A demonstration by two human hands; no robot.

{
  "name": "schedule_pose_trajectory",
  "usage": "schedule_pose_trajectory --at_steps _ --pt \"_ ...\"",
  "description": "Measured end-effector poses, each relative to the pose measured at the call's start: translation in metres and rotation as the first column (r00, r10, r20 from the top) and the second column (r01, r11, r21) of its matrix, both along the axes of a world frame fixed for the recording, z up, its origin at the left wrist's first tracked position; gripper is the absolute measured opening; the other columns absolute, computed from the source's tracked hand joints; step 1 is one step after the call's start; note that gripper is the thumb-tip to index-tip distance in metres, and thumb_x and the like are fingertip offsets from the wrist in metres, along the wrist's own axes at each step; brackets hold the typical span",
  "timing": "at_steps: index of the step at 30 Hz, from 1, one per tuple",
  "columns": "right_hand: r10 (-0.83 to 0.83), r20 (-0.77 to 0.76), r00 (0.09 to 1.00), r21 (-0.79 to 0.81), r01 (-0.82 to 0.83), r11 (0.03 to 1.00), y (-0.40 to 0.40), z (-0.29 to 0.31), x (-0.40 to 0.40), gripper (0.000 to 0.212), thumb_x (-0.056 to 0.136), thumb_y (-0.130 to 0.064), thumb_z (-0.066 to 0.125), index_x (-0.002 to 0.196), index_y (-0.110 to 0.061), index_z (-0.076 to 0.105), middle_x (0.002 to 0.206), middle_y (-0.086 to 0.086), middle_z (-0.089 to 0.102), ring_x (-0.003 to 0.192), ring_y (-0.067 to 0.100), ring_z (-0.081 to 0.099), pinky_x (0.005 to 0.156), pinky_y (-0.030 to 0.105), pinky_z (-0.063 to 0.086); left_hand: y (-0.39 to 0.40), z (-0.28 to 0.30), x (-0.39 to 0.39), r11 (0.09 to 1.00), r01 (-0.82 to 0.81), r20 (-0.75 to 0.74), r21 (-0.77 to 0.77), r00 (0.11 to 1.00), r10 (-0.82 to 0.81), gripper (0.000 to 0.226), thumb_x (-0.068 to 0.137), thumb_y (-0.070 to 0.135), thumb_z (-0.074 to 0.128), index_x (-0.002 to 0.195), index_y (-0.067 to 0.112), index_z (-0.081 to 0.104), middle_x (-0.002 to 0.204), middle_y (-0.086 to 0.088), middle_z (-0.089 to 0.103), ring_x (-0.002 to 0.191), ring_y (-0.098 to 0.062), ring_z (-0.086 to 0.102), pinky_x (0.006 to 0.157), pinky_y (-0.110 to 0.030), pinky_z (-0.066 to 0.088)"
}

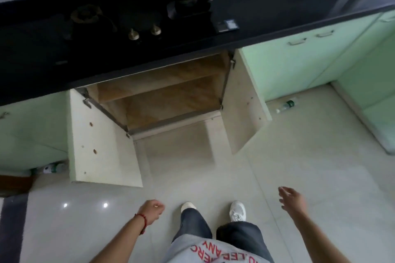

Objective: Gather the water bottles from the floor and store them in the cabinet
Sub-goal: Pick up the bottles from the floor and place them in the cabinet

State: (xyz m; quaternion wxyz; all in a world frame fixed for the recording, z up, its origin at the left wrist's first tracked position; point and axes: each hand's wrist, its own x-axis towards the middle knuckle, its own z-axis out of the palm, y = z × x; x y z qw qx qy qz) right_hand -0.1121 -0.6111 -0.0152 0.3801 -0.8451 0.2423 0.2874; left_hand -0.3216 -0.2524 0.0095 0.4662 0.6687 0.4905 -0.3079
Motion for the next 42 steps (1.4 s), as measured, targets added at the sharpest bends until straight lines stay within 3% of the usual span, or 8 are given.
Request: schedule_pose_trajectory --at_steps 4,12,18,22,26,31,35,42 --pt "-0.126 -0.082 0.989 0.061 0.131 0.989 -0.057 0.011 -0.039 0.02 0.091 -0.01 0.05 0.098 0.004 0.062 0.082 0.017 0.055 0.071 0.026 0.05 0.061 0.03 0.038 -0.037 0.004 0.022 0.998 0.053 -0.025 -0.02 0.998 -0.053 0.014 0.083 0.015 0.051 0.071 0.015 0.056 0.064 0.0 0.052 0.055 -0.014 0.044 0.047 -0.018 0.028" --pt "-0.346 -0.157 0.925 0.095 0.363 0.927 -0.185 0.024 -0.078 0.01 0.092 -0.005 0.046 0.089 -0.001 0.054 0.081 0.014 0.052 0.063 0.023 0.044 0.054 0.024 0.031 -0.147 0.009 0.081 0.999 0.033 0.0 -0.034 0.999 -0.033 0.008 0.089 0.017 0.05 0.086 0.012 0.055 0.079 -0.008 0.057 0.063 -0.017 0.049 0.055 -0.021 0.034" --pt "-0.46 -0.258 0.85 0.078 0.493 0.867 -0.277 0.022 -0.094 0.031 0.092 -0.003 0.044 0.11 0.021 0.048 0.068 0.009 0.045 0.055 0.019 0.037 0.053 0.022 0.025 -0.261 0.014 0.133 0.998 0.001 0.067 -0.066 0.998 0.003 0.023 0.09 0.011 0.047 0.068 0.017 0.049 0.078 -0.011 0.056 0.067 -0.021 0.051 0.058 -0.022 0.037" --pt "-0.577 -0.3 0.76 0.069 0.621 0.781 -0.313 0.022 -0.087 0.025 0.092 -0.003 0.042 0.108 0.013 0.054 0.063 0.009 0.042 0.052 0.018 0.035 0.053 0.022 0.025 -0.311 0.017 0.165 0.995 0.053 0.069 -0.086 0.996 -0.047 0.02 0.09 0.012 0.048 0.071 0.017 0.051 0.079 -0.01 0.059 0.083 -0.027 0.056 0.067 -0.027 0.042" --pt "-0.593 -0.281 0.755 0.09 0.636 0.767 -0.328 0.018 -0.037 0.036 0.092 -0.003 0.041 0.121 0.019 0.041 0.085 0.045 0.052 0.05 0.018 0.033 0.045 0.017 0.027 -0.324 0.009 0.199 0.994 0.078 0.025 -0.071 0.997 -0.077 0.013 0.09 0.015 0.049 0.078 0.015 0.053 0.081 -0.01 0.06 0.078 -0.026 0.056 0.069 -0.027 0.041" --pt "-0.584 -0.248 0.773 0.23 0.633 0.739 -0.335 0.026 0.078 0.016 0.093 -0.005 0.043 0.105 -0.002 0.052 0.066 0.01 0.048 0.052 0.019 0.041 0.033 0.013 0.034 -0.33 -0.007 0.257 0.997 0.042 -0.044 -0.06 0.998 -0.044 0.015 0.09 0.014 0.049 0.075 0.014 0.051 0.091 -0.016 0.058 0.083 -0.028 0.054 0.074 -0.03 0.039" --pt "-0.533 -0.193 0.823 0.259 0.567 0.782 -0.352 0.032 0.17 0.011 0.093 -0.009 0.045 0.098 -0.005 0.053 0.068 0.009 0.053 0.056 0.019 0.047 0.053 0.022 0.038 -0.341 -0.02 0.327 0.997 -0.005 -0.075 -0.071 0.997 0.0 0.01 0.092 0.016 0.049 0.096 0.007 0.052 0.095 -0.017 0.058 0.09 -0.029 0.055 0.085 -0.037 0.039" --pt "-0.547 -0.152 0.823 0.178 0.568 0.804 -0.399 0.037 0.288 0.015 0.093 -0.007 0.044 0.103 -0.003 0.054 0.068 0.01 0.054 0.056 0.02 0.047 0.054 0.025 0.035 -0.386 -0.011 0.494 0.993 0.01 -0.019 -0.119 1.0 -0.012 0.032 0.093 0.018 0.048 0.12 0.002 0.05 0.1 -0.016 0.056 0.09 -0.027 0.054 0.081 -0.034 0.038"
